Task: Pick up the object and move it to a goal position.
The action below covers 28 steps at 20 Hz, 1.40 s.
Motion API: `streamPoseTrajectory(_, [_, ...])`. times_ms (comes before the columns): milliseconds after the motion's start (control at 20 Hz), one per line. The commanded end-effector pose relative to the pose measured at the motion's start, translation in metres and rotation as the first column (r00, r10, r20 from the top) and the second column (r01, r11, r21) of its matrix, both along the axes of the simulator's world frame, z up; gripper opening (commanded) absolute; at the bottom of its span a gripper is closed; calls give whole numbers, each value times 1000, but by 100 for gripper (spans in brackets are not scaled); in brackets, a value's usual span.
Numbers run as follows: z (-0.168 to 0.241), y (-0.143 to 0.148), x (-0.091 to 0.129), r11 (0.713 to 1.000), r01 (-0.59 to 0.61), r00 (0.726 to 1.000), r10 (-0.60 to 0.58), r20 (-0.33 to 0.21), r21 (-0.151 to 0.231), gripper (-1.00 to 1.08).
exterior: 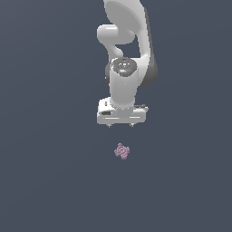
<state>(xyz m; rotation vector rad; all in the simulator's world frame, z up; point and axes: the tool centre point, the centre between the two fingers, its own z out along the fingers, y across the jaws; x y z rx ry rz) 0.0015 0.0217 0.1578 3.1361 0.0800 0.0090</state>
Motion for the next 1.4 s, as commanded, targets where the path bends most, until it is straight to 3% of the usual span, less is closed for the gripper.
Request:
streamPoseTrajectory(0, [0, 0, 0, 1000, 0, 1000, 0, 0, 0, 100])
streamPoseTrajectory(500, [-8, 38, -9, 998, -60, 998, 60, -25, 3, 100])
streamPoseTrajectory(900, [-9, 36, -6, 996, -85, 996, 85, -24, 3, 100])
streamPoseTrajectory(1350, [-16, 34, 7, 976, -218, 976, 218, -23, 2, 100])
